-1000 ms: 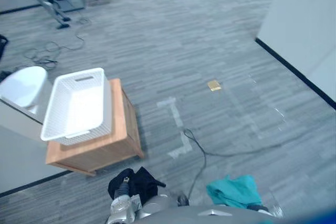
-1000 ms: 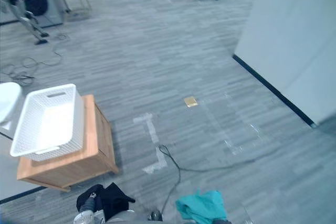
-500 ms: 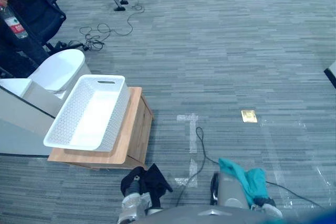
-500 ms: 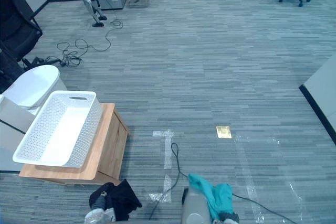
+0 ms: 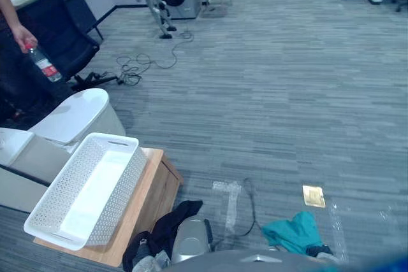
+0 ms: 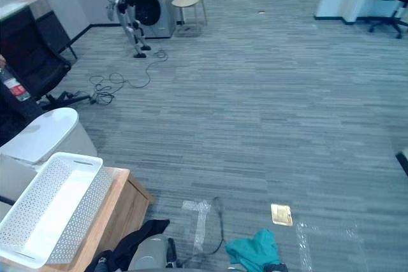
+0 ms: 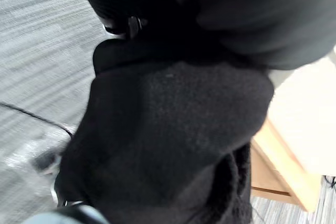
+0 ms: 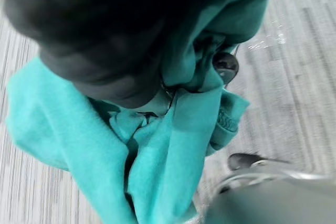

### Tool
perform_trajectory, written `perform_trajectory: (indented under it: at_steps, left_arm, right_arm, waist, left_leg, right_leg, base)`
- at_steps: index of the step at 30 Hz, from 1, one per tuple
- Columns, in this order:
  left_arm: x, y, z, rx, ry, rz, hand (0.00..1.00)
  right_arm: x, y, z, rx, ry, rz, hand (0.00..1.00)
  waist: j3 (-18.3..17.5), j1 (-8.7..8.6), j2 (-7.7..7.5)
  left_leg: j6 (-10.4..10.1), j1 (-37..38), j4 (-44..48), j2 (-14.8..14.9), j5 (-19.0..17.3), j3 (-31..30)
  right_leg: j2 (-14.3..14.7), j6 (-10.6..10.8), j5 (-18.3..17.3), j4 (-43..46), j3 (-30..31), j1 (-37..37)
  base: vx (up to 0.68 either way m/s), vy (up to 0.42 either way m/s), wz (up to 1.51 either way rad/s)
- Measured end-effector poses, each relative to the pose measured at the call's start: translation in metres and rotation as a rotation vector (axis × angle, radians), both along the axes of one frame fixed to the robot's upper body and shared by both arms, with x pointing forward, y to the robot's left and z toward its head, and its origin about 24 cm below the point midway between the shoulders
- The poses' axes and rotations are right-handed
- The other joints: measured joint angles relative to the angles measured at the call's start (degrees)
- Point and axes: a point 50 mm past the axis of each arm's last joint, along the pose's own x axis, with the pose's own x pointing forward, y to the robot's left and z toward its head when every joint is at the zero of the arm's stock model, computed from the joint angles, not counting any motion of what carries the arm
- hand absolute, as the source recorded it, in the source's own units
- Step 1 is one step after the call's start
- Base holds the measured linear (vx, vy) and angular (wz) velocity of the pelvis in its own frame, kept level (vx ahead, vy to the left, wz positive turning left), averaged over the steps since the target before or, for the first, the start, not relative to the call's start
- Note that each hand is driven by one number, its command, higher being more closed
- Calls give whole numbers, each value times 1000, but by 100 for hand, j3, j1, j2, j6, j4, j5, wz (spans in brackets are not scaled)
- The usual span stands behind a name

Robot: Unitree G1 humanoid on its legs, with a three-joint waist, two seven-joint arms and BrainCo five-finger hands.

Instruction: Tidy the bed and pick cloth on bed and put in laundry

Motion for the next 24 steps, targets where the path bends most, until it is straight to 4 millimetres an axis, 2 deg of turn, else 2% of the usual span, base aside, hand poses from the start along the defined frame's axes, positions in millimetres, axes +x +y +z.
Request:
perform_trajectory:
  at_steps: [1, 2, 3, 4, 5, 6, 7, 8, 10, 11, 12, 13, 14, 16, 17, 18, 19, 20, 21, 22, 24]
  left_arm:
    - [-1, 8, 0, 18, 13, -18, 100]
    - [0, 11, 1, 27, 15, -26, 100]
    - [-3, 15, 1, 32, 25, -19, 100]
    - [-10, 17, 0, 31, 51, -25, 100]
    - [-12, 17, -1, 30, 62, -38, 100]
    - [-14, 15, -2, 21, 81, -74, 100]
    - [-13, 14, -2, 17, 80, -100, 100]
    - [-16, 12, -3, 12, 92, -126, 100]
    - [-14, 8, -4, 5, 106, -176, 100]
    - [-10, 7, -4, 8, 104, -216, 100]
    - [-9, 7, -4, 9, 102, -222, 100]
    - [-5, 8, -3, 12, 91, -232, 100]
    - [0, 12, -2, 25, 77, -241, 100]
    - [10, 14, 0, 31, 48, -240, 100]
    - [11, 17, 2, 47, 34, -232, 100]
    - [11, 20, 3, 55, 32, -229, 100]
    - [14, 29, 6, 80, 19, -226, 100]
    - [16, 29, 6, 77, 17, -222, 100]
    - [16, 22, 5, 59, 14, -221, 100]
    - [18, 13, 4, 42, -1, -232, 100]
    - [14, 9, 3, 28, 5, -225, 100]
  right_arm:
    - [2, 6, -2, 19, 1, -2, 100]
    - [2, 10, -2, 28, 2, -3, 100]
    - [-1, 11, -3, 31, 14, -4, 100]
    - [-5, 11, -4, 35, 25, 4, 100]
    - [-6, 9, -4, 33, 27, 10, 100]
    - [-11, 3, -4, 22, 38, 8, 100]
    - [-10, 3, -3, 24, 36, 14, 100]
    - [-11, 1, -3, 26, 37, 15, 100]
    - [-17, 0, -3, 24, 41, 13, 100]
    - [-12, -3, -1, 14, 15, 9, 100]
    - [-12, -3, -1, 12, 13, 8, 100]
    - [-11, -4, -1, 9, 6, 10, 100]
    - [-11, -1, -1, 16, 4, 10, 100]
    - [-13, 5, -3, 33, 7, 8, 100]
    - [-13, 15, -5, 56, 9, 13, 100]
    - [-13, 17, -5, 60, 9, 15, 100]
    - [-16, 29, -8, 90, 17, 31, 100]
    - [-15, 29, -8, 93, 17, 34, 100]
    - [-20, 22, -6, 69, 22, 21, 100]
    - [-21, 16, -5, 52, 21, 27, 100]
    - [-20, 12, -4, 40, 19, 40, 100]
  waist:
    - [-93, -51, -144]
    - [-143, -87, -231]
    - [-140, -73, -357]
    - [-223, -48, -423]
    - [-242, -51, -424]
    - [-240, -55, -374]
    - [-229, -84, -343]
    - [-227, -124, -252]
    - [-300, -226, -118]
    - [-251, -284, -41]
    - [-239, -296, -29]
    - [-229, -323, -18]
    - [-243, -333, -118]
    - [-237, -294, -218]
    - [-268, -245, -348]
    - [-295, -261, -424]
    - [-371, -232, -743]
    - [-305, -214, -680]
    - [-352, -268, -532]
    - [-347, -249, -338]
    - [-324, -254, -195]
  left_leg:
    - [71, 127, -473, -276, -123, 441]
    - [157, 214, -668, -391, -291, 740]
    - [308, 405, -974, -657, -533, 835]
    - [279, 601, -1226, -956, -574, 425]
    - [250, 748, -1325, -1051, -575, 258]
    - [118, 1048, -1372, -1177, -656, -169]
    - [70, 1249, -1295, -1210, -747, -442]
    - [-1, 1522, -1187, -1203, -868, -806]
    - [-43, 1851, -1208, -1141, -900, -1419]
    - [-113, 2088, -1212, -1044, -914, -1928]
    - [-148, 2123, -1209, -1020, -923, -2035]
    - [-237, 2214, -1203, -944, -939, -2448]
    - [-365, 2229, -1195, -846, -981, -2983]
    - [-492, 2190, -1191, -789, -1015, -3347]
    - [-664, 2087, -1151, -742, -1042, -3771]
    - [-744, 1999, -1074, -747, -1084, -3912]
    - [-927, 1869, -931, -838, -1243, -4004]
    - [-1010, 1893, -839, -751, -1332, -4040]
    - [-1158, 1827, -698, -445, -1341, -3608]
    - [-1312, 1908, -758, -172, -1352, -3484]
    - [-1459, 1993, -852, 47, -1324, -3468]
  right_leg:
    - [-54, 9, 0, 10, -127, 133]
    - [-54, 15, 3, 29, -137, 157]
    - [-107, 53, -26, 238, -166, 200]
    - [-242, 118, 13, 827, -260, 141]
    - [-329, 228, 78, 1316, -273, 55]
    - [-562, 489, 494, 2658, -217, -252]
    - [-753, 401, 740, 3687, -113, -577]
    - [-954, 280, 820, 4873, 47, -1038]
    - [-1251, 175, 693, 5506, 103, -1634]
    - [-1377, 240, 429, 5330, 256, -1968]
    - [-1384, 253, 384, 5234, 330, -2037]
    - [-1355, 273, 266, 4734, 683, -2283]
    - [-1178, 323, 220, 3783, 1283, -2445]
    - [-955, 325, 224, 2920, 1958, -2493]
    - [-679, 383, 275, 1900, 2780, -2468]
    - [-615, 402, 358, 1557, 3037, -2435]
    - [-685, 379, 756, 995, 3292, -2376]
    - [-702, 449, 635, 1056, 3105, -2295]
    - [-607, 355, 641, 872, 2721, -2146]
    - [-451, 278, 656, 759, 2558, -1991]
    - [-279, 163, 666, 625, 2363, -1737]
  base:
    - [481, 356, 172]
    - [466, 337, 172]
    - [459, 313, 160]
    - [431, 296, 158]
    - [410, 304, 159]
    - [318, 304, 134]
    - [263, 385, 163]
    - [98, 313, 138]
    - [-87, 342, 186]
    - [-178, 312, 187]
    - [-236, 270, 184]
    - [-265, 193, 186]
    - [-294, 173, 205]
    - [-245, 4, 153]
    - [-201, -153, 133]
    - [-151, -296, 148]
    - [13, -290, 102]
    - [122, -311, 118]
    - [233, -245, 94]
    - [229, -204, 77]
    - [197, -154, 43]
